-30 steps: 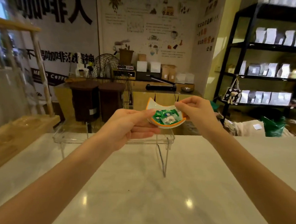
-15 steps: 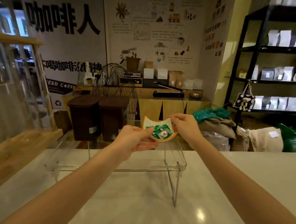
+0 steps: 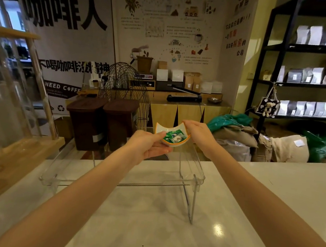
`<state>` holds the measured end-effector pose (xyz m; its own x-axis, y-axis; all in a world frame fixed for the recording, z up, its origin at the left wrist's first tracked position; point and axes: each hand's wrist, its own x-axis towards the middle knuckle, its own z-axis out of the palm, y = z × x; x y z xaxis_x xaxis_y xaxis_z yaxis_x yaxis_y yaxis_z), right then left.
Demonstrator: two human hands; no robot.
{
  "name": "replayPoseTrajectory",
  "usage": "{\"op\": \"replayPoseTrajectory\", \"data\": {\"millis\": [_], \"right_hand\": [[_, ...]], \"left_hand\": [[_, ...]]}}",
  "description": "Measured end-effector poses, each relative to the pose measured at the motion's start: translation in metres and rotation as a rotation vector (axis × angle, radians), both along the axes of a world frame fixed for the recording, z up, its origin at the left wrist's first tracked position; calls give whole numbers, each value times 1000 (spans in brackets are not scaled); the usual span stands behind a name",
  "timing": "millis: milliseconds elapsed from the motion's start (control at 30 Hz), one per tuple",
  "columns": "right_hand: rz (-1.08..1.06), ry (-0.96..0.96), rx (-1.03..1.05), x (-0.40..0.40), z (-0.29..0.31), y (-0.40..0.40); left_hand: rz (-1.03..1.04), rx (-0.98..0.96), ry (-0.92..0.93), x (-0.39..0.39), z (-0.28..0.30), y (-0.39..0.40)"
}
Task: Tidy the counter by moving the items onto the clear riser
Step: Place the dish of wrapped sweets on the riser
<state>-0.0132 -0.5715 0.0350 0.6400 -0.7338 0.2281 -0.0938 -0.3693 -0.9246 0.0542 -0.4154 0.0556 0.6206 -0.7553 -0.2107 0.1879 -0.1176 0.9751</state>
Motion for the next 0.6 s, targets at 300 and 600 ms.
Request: {"op": "replayPoseTrajectory", "data": {"millis": [300,600], "right_hand": [[11,52,-14,2,2,3],[62,176,-218,-37,4,25]], "left_hand": [[31,29,-29,0,1,-6],[98,284,-853,-2,-1,3]]}}
